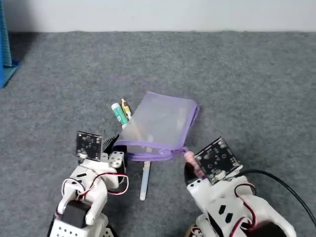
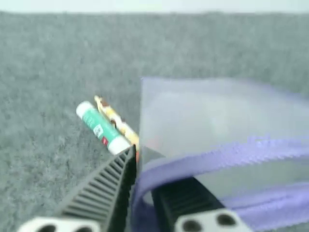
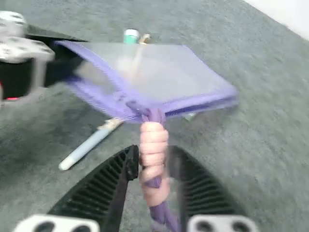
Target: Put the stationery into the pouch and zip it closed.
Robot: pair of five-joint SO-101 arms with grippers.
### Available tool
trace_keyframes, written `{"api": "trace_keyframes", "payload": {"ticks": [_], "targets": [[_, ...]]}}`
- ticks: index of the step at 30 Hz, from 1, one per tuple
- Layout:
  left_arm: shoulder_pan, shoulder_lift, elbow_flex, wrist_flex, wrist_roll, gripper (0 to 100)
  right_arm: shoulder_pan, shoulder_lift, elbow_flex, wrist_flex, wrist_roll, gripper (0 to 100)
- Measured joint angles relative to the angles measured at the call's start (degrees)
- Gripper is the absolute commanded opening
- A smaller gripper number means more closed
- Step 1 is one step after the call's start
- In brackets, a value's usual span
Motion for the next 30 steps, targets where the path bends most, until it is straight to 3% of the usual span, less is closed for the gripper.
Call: {"api": "trace_keyframes", "payload": {"ticks": [8,13,19,24,30], "targets": [[-0.79,0.00,-17.93,8.88,3.34,1,14.24,0.00,0.00,0.09,0.00,24.5],[-6.95,0.00,-28.13,14.24,3.60,1,19.96,0.00,0.00,0.09,0.00,24.7],[-16.97,0.00,-34.02,19.69,1.23,1,21.80,0.00,0.00,-1.41,0.00,24.5],[-25.32,0.00,-37.80,26.55,-2.81,1,21.80,0.09,0.00,-4.57,-4.48,24.6],[-29.01,-0.09,-41.41,36.57,-10.90,1,21.80,6.86,0.00,-5.27,-5.80,24.7]]}}
